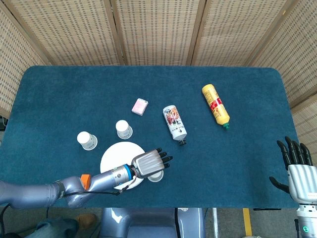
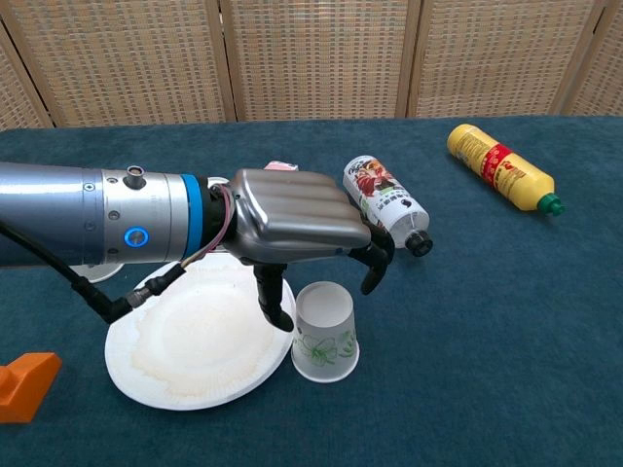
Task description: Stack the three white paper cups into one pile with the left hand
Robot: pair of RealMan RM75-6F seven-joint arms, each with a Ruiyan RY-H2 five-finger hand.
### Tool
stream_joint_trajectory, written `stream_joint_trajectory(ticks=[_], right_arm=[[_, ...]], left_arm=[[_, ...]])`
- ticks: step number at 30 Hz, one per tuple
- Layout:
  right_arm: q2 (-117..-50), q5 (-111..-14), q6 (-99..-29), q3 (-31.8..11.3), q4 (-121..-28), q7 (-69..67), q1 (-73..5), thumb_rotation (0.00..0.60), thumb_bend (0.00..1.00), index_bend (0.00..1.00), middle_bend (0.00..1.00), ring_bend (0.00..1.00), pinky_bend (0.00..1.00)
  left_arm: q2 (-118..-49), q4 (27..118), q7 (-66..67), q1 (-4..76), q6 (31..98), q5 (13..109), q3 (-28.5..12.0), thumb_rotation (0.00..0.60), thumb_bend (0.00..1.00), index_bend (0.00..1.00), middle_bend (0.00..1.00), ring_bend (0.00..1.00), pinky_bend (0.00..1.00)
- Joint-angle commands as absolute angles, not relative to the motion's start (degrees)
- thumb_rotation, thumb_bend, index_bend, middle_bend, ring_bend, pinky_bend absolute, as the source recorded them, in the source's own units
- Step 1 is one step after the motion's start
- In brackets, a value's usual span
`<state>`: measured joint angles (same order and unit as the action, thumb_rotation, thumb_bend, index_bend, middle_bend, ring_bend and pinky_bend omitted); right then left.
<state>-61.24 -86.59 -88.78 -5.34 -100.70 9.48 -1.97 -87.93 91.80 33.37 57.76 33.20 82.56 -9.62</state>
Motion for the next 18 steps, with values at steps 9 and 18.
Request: stream_joint_trajectory(ticks=[9,18], right_arm=[[-61.19,-86.63,-88.79,-5.26,-100.60,9.17,-2.05,0.600,0.00,0.00,0.00,0.00,0.00],[-61.11,-86.78,-88.67,-5.06,-100.52,9.09,-2.12,0.600,0.00,0.00,0.00,0.00,0.00]], left_arm=[[-90.52,90.12,32.34,58.13,36.92,82.63,-7.41,0.600,0.17,0.60,0.41,0.45,0.46],[-86.74,92.28,31.26,57.67,42.99,78.84,-12.47,0.600,0.17,0.61,0.42,0.46,0.48]])
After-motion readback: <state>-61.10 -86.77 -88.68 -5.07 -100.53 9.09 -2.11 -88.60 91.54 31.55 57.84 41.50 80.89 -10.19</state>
